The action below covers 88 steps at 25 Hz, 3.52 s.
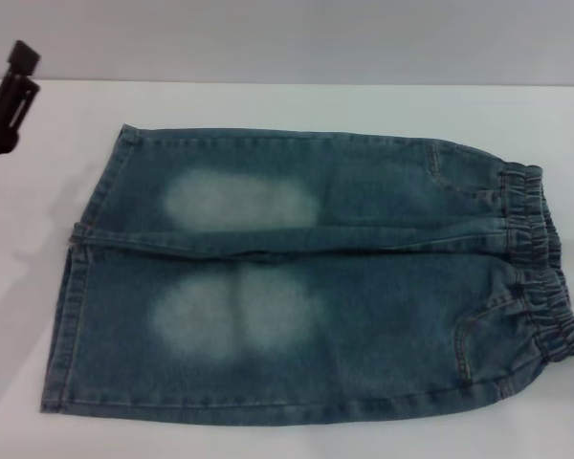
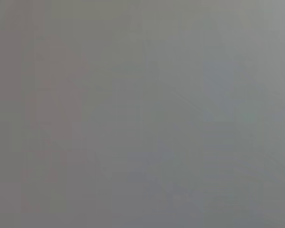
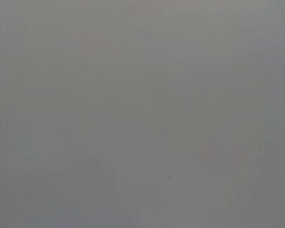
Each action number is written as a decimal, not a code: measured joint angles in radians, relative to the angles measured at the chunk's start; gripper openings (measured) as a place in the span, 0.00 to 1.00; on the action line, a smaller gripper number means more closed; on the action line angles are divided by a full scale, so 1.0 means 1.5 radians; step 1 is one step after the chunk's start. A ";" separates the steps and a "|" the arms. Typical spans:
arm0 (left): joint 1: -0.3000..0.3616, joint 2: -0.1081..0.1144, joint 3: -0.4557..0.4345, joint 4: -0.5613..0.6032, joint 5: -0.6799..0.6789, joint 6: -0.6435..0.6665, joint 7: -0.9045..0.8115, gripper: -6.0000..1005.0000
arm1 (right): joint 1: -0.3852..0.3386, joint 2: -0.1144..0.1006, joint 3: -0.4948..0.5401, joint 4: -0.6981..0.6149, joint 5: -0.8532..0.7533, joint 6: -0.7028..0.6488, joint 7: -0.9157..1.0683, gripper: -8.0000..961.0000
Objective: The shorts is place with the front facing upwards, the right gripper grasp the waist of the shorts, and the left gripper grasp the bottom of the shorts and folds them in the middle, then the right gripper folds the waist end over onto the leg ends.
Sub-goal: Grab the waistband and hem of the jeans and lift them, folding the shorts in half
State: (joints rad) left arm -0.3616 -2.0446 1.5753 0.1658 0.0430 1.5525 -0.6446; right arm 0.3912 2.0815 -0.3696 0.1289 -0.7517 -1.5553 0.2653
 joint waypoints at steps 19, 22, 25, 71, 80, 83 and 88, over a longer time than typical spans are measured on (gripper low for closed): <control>-0.140 0.252 0.077 0.053 0.466 0.012 -0.700 0.72 | -0.008 -0.002 0.005 -0.009 0.006 0.000 0.000 0.71; -0.145 0.262 0.046 0.063 0.539 0.031 -0.741 0.72 | -0.008 -0.002 0.005 -0.014 0.006 0.000 0.000 0.71; -0.147 0.276 -0.080 0.125 0.769 0.077 -0.885 0.72 | -0.009 -0.003 0.005 -0.021 0.006 0.000 0.000 0.71; -0.143 0.207 -0.333 0.225 1.445 0.080 -1.198 0.71 | 0.002 -0.003 0.039 -0.057 0.007 0.109 0.001 0.71; -0.136 0.207 -0.332 0.225 1.446 0.070 -1.198 0.70 | -0.003 -0.003 0.039 -0.058 0.007 0.107 0.004 0.71; -0.133 0.206 -0.332 0.225 1.447 0.069 -1.198 0.70 | -0.006 -0.003 0.039 -0.061 0.007 0.106 0.010 0.71; -0.132 0.201 -0.332 0.225 1.447 0.070 -1.198 0.70 | -0.007 -0.003 0.039 -0.061 0.007 0.104 0.013 0.71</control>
State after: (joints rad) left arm -0.5600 -1.7438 1.0769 0.5032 2.2136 1.6571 -2.4422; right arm 0.3814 2.0769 -0.3114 0.0368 -0.7413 -1.3990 0.2843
